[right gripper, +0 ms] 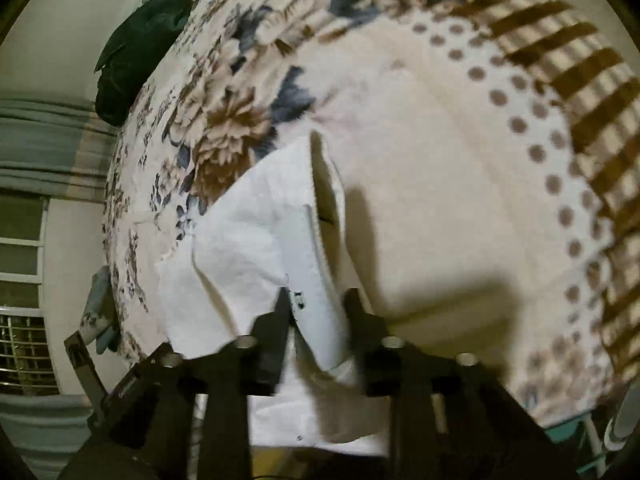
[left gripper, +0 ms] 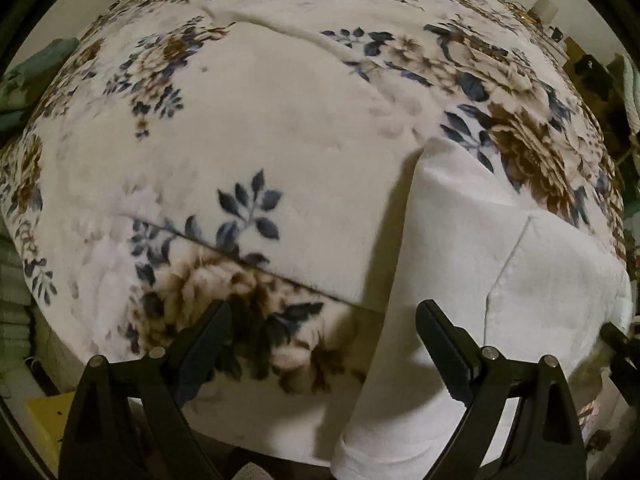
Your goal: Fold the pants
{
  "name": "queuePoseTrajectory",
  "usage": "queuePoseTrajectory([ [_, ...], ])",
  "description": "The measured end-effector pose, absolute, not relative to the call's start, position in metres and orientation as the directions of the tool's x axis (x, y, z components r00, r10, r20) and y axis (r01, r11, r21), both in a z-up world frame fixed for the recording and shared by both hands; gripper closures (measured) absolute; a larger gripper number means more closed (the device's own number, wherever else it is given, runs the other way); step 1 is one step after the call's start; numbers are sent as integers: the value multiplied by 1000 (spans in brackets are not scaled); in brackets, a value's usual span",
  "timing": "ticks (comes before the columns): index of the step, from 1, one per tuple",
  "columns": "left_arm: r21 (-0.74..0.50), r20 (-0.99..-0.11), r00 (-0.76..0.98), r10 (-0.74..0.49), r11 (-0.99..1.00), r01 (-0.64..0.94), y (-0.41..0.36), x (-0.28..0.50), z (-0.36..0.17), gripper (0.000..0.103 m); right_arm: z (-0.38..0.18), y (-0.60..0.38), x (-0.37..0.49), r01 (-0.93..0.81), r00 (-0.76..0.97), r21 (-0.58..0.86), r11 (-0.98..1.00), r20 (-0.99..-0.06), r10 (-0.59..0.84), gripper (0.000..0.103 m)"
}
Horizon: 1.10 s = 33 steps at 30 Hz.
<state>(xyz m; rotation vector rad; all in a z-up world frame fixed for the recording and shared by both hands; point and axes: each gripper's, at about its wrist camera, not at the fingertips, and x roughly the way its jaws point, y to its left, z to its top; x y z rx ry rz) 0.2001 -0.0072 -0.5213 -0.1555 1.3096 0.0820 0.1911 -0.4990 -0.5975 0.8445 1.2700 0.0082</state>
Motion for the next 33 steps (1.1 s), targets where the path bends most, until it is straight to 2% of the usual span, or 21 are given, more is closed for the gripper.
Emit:
queuePoseTrajectory([
  [7, -156, -950, 290, -120, 982, -106, -29, 227, -504, 9, -554, -515, 148, 513, 365, 494, 702, -866, 343, 86],
  [10, -194, -946, 279, -164, 978, -81, -48, 247, -509, 9, -568, -535, 128, 566, 345, 467, 679, -882, 320, 86],
  [15, -160, -962, 233, -142, 985, -58, -73, 283, -537, 9, -599, -546, 133, 591, 318, 426, 685, -904, 287, 86],
  [17, -164, -969, 197, -148, 984, -68, -74, 298, -556, 4, -609, -550, 135, 604, 304, 409, 685, -912, 276, 85],
  [19, -171, -973, 168, -156, 982, -79, -71, 306, -568, 0, -623, -551, 139, 620, 263, 387, 682, -922, 284, 79],
  [20, -183, -972, 166, -166, 979, -87, -68, 308, -570, 0, -632, -552, 142, 632, 229, 379, 675, -924, 305, 69],
  [21, -192, -971, 163, -175, 977, -92, -67, 308, -568, 0, -637, -553, 143, 640, 210, 377, 670, -924, 320, 64],
  [23, -196, -969, 168, -179, 976, -93, -63, 306, -560, 0, -637, -560, 144, 647, 215, 424, 634, -899, 381, 61],
  [26, -231, -959, 191, -208, 967, -105, -53, 297, -545, 0, -613, -571, 144, 604, 312, 519, 605, -852, 420, 53],
  [30, -246, -953, 209, -219, 963, -113, -47, 287, -540, 0, -601, -584, 160, 566, 387, 581, 584, -814, 434, 27],
  [33, -229, -959, 197, -206, 968, -104, -51, 286, -547, 0, -625, -586, 183, 586, 347, 574, 572, -815, 463, 30],
])
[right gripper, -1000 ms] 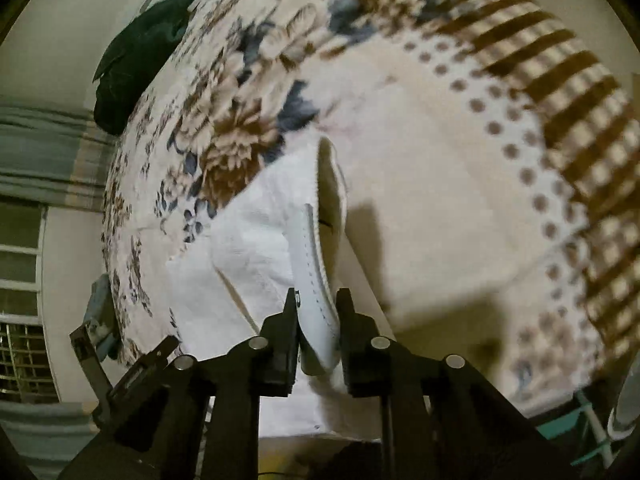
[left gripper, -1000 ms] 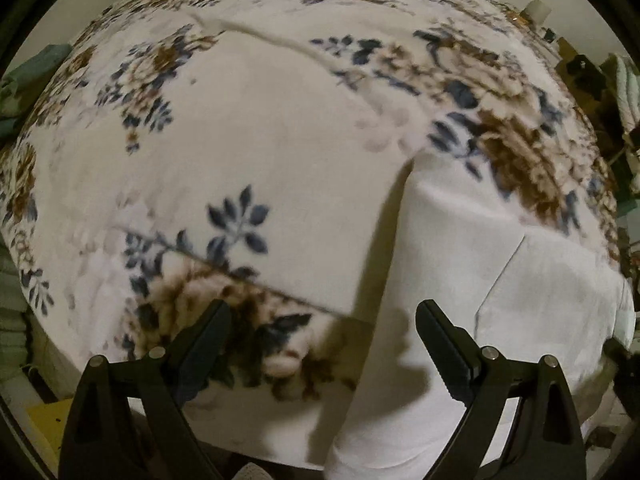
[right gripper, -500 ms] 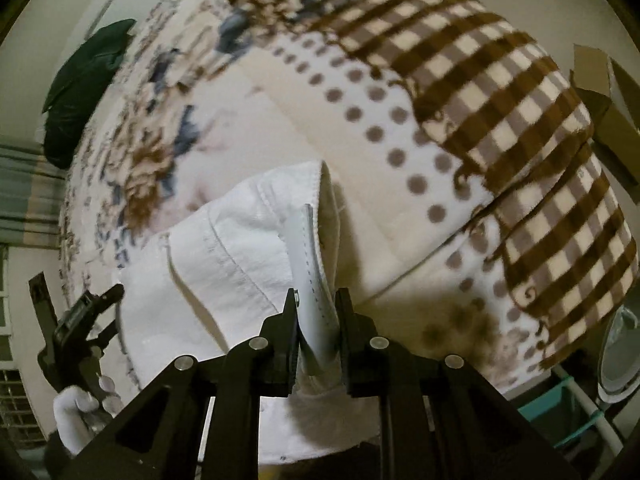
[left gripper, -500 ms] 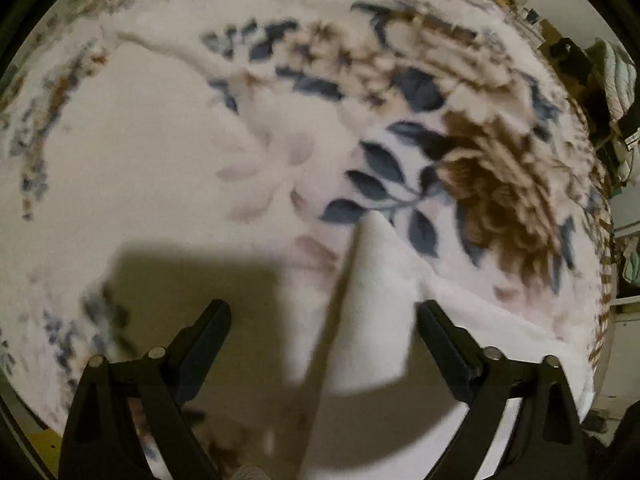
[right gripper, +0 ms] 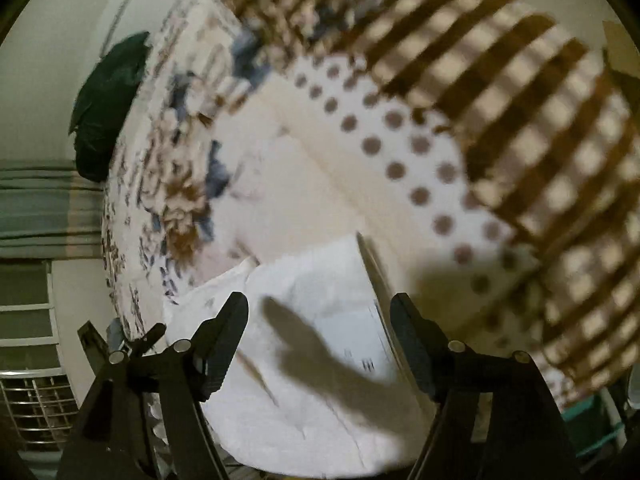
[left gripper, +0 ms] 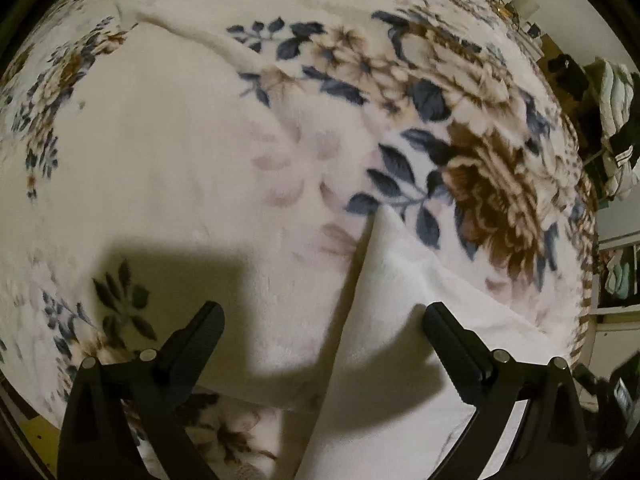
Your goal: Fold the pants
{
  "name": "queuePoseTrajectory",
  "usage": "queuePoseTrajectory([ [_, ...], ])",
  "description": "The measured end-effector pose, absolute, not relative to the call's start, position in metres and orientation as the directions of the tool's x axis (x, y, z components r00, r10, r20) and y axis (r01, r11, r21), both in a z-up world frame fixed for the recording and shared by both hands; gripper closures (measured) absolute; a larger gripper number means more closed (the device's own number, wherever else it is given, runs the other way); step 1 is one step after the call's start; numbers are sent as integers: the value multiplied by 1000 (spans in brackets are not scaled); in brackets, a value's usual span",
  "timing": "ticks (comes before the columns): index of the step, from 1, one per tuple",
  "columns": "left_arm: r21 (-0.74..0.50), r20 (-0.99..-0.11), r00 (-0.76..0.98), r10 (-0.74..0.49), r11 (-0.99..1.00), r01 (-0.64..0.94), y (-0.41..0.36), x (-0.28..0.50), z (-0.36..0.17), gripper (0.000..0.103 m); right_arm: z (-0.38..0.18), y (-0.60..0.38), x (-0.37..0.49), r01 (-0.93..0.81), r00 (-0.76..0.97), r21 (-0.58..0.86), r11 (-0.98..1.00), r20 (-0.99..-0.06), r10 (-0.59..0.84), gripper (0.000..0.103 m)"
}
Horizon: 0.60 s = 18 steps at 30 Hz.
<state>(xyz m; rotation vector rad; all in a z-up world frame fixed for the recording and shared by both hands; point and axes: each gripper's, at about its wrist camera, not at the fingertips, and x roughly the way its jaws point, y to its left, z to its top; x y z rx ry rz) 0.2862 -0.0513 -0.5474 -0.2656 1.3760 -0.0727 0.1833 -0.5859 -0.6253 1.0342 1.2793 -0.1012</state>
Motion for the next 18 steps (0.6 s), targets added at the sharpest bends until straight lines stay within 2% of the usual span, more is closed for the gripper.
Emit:
queuePoseTrajectory([
  [1, -227, -959, 195, -204, 968, -103, -52, 285, -549, 0, -634, -582, 190, 591, 331, 575, 565, -812, 481, 39],
  [2, -222, -960, 198, -200, 970, -100, -53, 285, -550, 0, -634, -580, 192, 593, 348, 568, 571, -820, 454, 77],
  [3, -219, -959, 201, -197, 971, -95, -54, 286, -550, 0, -633, -576, 194, 594, 341, 543, 594, -838, 426, 96],
  [8, -207, -959, 213, -186, 974, -86, -54, 287, -554, 0, -587, -566, 199, 557, 416, 469, 685, -872, 258, 98],
  [13, -202, -960, 213, -180, 975, -89, -59, 288, -558, 0, -602, -575, 199, 588, 377, 438, 680, -892, 250, 98],
  [14, -205, -960, 213, -181, 974, -92, -58, 288, -557, 0, -612, -574, 202, 590, 341, 435, 680, -898, 278, 96],
  [18, -219, -953, 234, -192, 971, -95, -51, 273, -538, 0, -607, -585, 180, 613, 336, 489, 621, -872, 355, 73],
])
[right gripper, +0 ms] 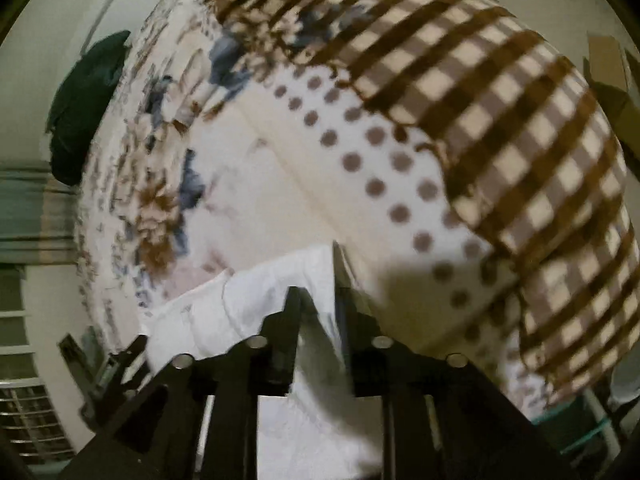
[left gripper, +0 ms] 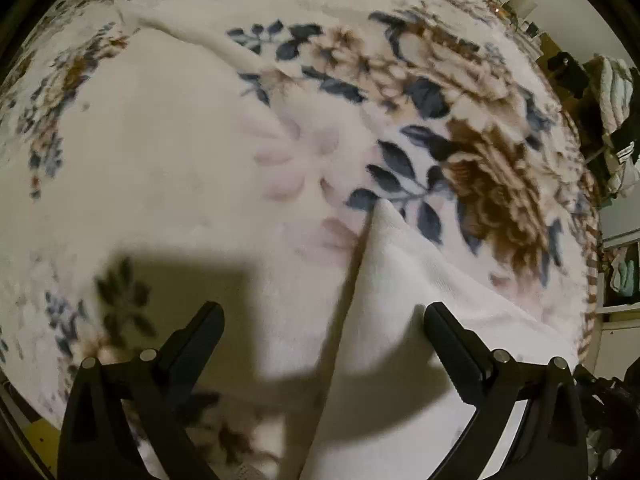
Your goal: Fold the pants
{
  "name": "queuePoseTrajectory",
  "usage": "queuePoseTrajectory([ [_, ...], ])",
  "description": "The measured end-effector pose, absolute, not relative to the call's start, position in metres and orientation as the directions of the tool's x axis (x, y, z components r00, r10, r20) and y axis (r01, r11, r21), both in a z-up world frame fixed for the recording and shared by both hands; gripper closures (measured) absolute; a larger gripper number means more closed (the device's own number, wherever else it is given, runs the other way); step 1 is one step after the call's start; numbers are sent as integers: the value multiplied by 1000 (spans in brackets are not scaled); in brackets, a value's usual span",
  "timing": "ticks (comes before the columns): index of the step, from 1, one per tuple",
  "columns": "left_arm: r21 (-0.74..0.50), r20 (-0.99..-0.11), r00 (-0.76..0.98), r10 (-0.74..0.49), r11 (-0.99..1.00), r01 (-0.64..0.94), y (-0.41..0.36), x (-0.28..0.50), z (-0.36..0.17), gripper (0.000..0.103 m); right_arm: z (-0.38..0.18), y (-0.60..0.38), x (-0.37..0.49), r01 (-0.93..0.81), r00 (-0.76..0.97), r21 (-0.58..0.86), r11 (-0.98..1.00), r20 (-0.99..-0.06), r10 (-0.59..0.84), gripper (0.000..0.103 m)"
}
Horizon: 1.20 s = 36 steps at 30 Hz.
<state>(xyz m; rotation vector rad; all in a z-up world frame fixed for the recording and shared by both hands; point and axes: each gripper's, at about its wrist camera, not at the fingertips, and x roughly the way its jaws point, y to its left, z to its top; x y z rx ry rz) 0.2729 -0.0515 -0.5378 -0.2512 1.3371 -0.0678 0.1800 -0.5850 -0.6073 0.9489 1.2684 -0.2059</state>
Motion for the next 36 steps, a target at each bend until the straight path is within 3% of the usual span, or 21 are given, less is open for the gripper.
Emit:
queuePoseTrajectory([
  [2, -192, -956, 241, -166, 978, -86, -50, 255, -529, 0, -590, -582, 160, 603, 358, 482, 636, -876, 324, 64],
  [6, -182, -968, 194, -161, 979, -96, -49, 217, -539, 0, -575, -561, 123, 571, 314, 413, 709, -908, 275, 62],
  [11, -194, -976, 123, -179, 973, -127, -43, 183, -572, 0, -621, -514, 90, 552, 241, 525, 648, -844, 479, 55],
  [14, -252, -965, 120, -235, 956, -150, -34, 180, -588, 0, -642, -504, 84, 563, 260, 538, 628, -836, 483, 53],
  [19, -319, -947, 98, -306, 932, -173, -25, 187, -584, 0, -644, -510, 69, 582, 368, 629, 516, -769, 522, 40],
  [21, -373, -927, 115, -357, 909, -184, -22, 186, -579, 0, -645, -510, 61, 565, 398, 665, 488, -738, 545, 22],
  [23, -414, -910, 121, -398, 891, -186, -22, 185, -580, 0, -655, -510, 55, 573, 381, 658, 490, -742, 551, 12],
  [31, -423, -902, 138, -409, 901, -99, -44, 181, -586, 0, -685, -495, 80, 496, 406, 671, 552, -741, 536, 6],
  [34, -447, -890, 140, -434, 892, -75, -44, 181, -586, 0, -686, -488, 83, 466, 484, 794, 390, -598, 639, 8],
  [36, -460, -883, 141, -449, 886, -60, -43, 181, -587, 0, -684, -486, 88, 440, 471, 790, 428, -608, 639, 8],
])
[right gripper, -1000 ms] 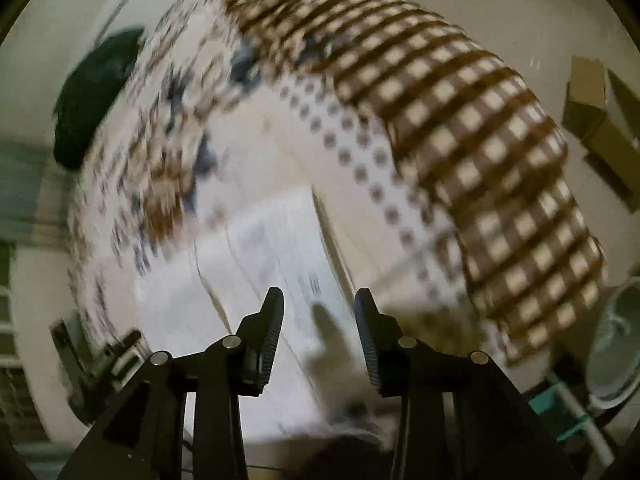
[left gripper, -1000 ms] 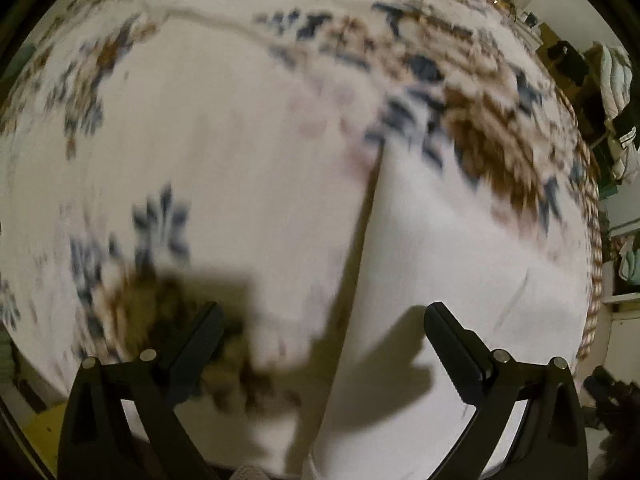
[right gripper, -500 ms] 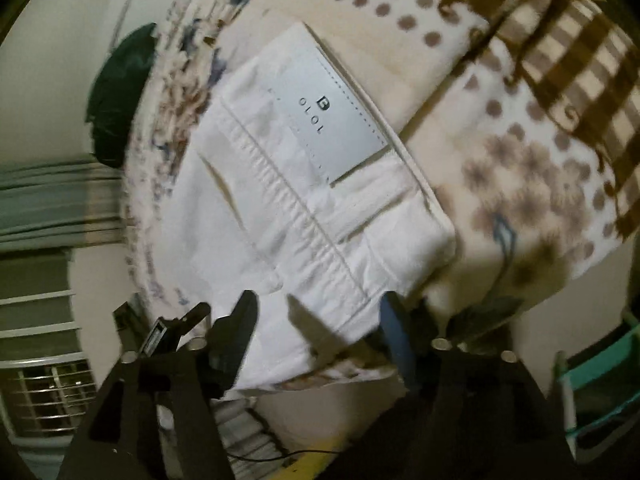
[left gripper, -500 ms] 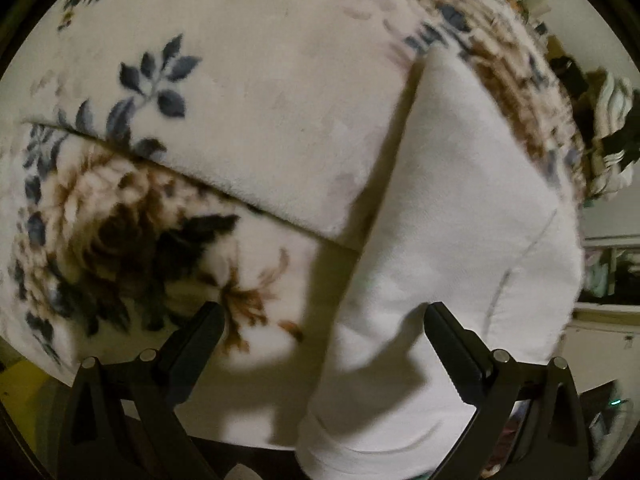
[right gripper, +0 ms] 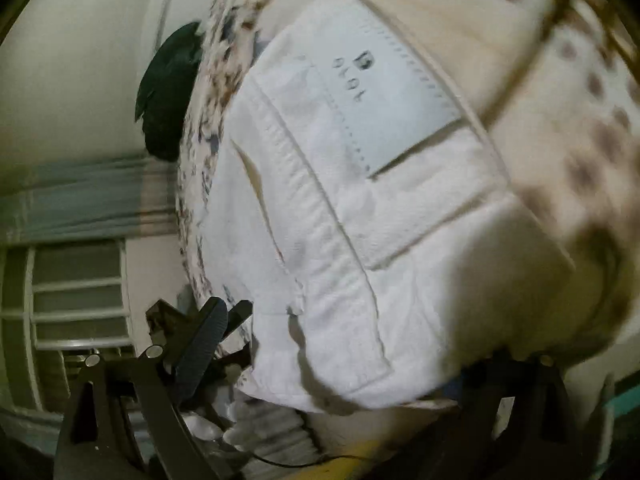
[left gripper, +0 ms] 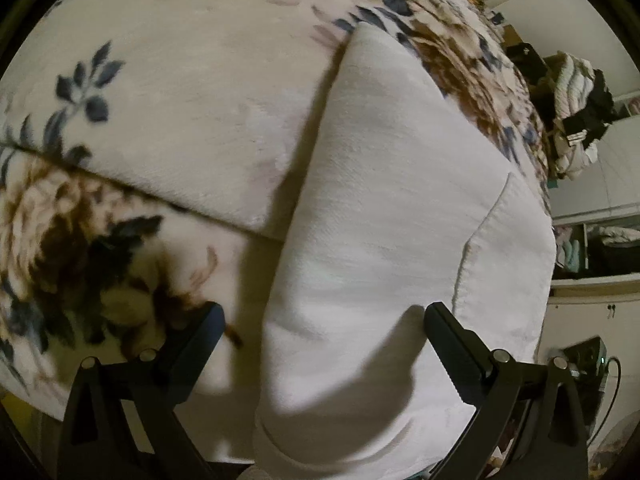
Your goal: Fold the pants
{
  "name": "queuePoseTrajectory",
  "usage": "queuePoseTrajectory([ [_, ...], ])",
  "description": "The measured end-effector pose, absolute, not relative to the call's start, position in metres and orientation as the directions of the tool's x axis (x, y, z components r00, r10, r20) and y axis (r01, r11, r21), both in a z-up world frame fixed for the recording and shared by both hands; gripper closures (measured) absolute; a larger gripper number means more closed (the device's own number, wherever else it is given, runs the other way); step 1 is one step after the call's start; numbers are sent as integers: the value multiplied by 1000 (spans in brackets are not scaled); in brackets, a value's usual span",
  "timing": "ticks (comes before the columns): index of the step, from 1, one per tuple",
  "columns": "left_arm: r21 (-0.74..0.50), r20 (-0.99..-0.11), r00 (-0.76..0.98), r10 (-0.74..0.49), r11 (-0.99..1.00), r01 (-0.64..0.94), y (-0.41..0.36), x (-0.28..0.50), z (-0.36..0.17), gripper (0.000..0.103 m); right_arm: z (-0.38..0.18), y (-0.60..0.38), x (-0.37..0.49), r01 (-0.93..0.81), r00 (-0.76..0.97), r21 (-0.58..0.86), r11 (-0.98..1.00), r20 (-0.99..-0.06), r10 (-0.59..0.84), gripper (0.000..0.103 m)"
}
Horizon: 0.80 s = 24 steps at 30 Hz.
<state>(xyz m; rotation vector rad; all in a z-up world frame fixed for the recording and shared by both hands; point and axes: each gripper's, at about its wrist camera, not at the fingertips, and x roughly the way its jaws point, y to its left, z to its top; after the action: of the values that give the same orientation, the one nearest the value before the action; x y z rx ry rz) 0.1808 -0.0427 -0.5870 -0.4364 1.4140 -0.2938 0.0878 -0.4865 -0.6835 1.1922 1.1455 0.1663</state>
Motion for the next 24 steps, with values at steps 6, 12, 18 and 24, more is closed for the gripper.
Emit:
queuePoseTrajectory([
  [6, -477, -870, 162, -465, 877, -46, -48, 188, -591, 1, -702, -485, 97, 466, 449, 764, 445, -638, 625, 17],
  [12, -590, -797, 202, -569, 805, -60, -40, 184, -571, 68, -684, -484, 90, 506, 487, 751, 425, -655, 578, 70],
  [18, -596, -779, 263, -569, 802, -30, -40, 178, -530, 82, -640, -474, 95, 514, 484, 715, 473, -697, 529, 75],
  [24, -566, -787, 298, -540, 824, 0, -39, 185, -478, 84, -572, -477, 105, 451, 474, 704, 549, -710, 521, 77],
])
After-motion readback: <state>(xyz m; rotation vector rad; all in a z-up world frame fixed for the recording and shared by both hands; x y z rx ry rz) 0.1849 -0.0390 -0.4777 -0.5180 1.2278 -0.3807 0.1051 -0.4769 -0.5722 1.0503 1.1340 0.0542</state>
